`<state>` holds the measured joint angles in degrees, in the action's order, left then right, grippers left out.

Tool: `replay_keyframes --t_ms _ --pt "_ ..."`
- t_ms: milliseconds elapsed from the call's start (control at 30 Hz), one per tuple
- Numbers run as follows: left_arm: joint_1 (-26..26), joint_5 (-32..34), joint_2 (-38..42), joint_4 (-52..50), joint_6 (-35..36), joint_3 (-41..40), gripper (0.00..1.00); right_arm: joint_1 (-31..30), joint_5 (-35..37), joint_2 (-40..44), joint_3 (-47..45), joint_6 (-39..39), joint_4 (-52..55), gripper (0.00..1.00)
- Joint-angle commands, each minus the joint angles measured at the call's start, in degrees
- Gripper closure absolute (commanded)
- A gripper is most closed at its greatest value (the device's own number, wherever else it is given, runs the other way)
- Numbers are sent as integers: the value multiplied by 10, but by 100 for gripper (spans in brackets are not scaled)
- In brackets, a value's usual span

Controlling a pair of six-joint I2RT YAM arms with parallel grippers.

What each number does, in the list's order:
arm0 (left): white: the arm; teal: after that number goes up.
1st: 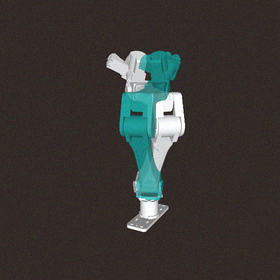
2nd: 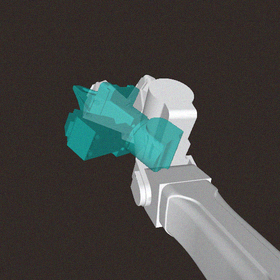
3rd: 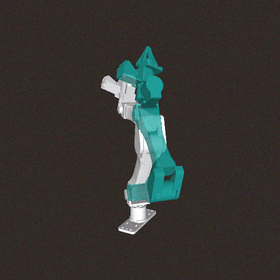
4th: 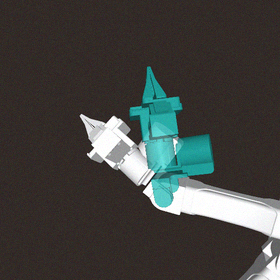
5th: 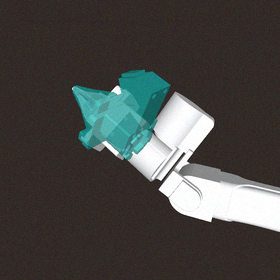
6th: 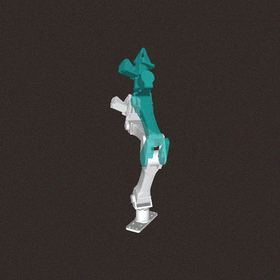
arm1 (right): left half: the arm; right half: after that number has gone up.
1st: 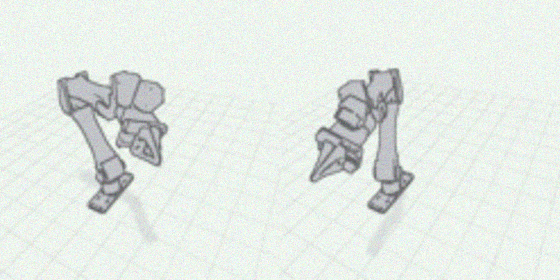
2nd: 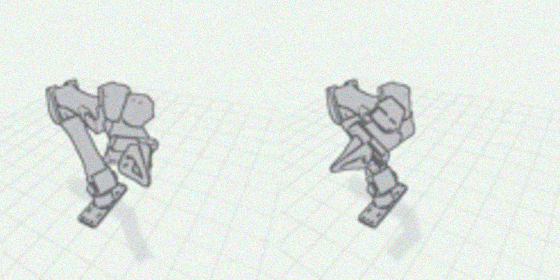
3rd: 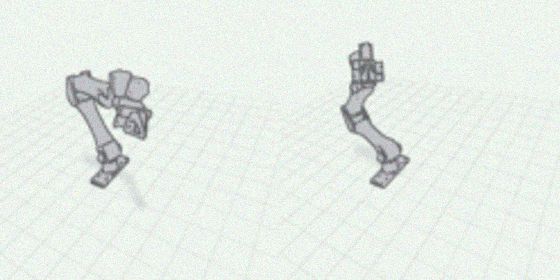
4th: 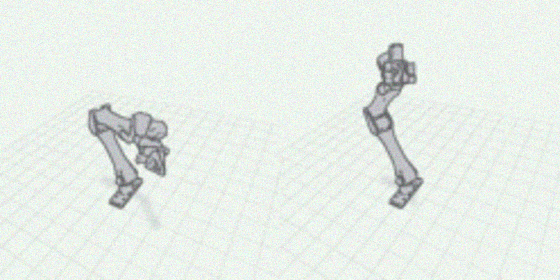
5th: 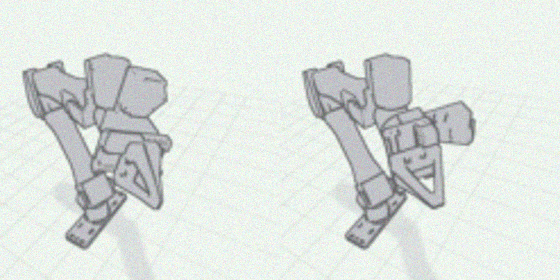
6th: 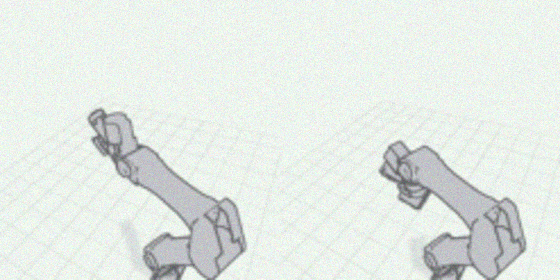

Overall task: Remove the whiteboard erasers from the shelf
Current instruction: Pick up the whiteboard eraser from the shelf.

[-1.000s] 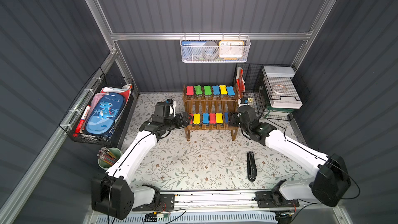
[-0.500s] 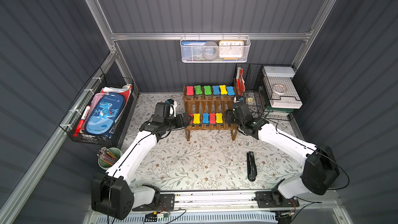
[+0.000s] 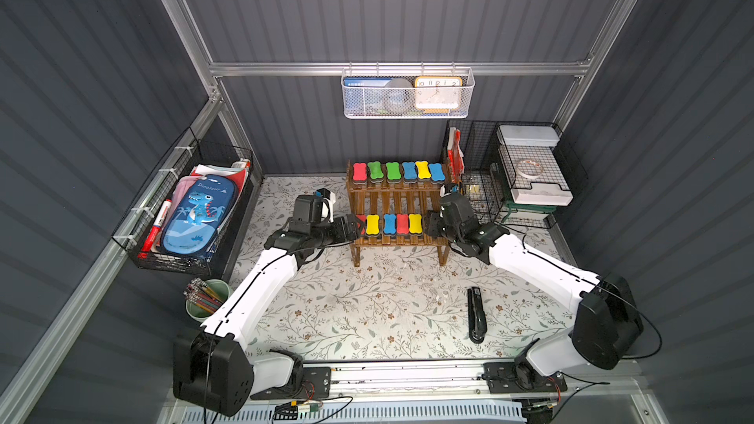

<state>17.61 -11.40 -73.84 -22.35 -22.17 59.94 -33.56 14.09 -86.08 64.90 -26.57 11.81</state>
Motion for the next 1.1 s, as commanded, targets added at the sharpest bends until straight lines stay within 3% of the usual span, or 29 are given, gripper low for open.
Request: replay_keyframes --t_ms 0,267,633,833,1067 --pt "2 -8 12 -9 8 -10 1 2 -1 -13 -6 -4 15 42" --pt "1 -9 15 -10 7 -11 1 2 -2 -31 -3 0 23 41" --pt "1 -9 14 -9 6 -11 1 2 -6 -42 0 13 40 52" --pt "1 -11 14 -9 3 -14 1 1 -15 -46 18 18 72 49" --pt "1 -9 17 -10 2 -15 1 1 -13 -47 14 13 75 64"
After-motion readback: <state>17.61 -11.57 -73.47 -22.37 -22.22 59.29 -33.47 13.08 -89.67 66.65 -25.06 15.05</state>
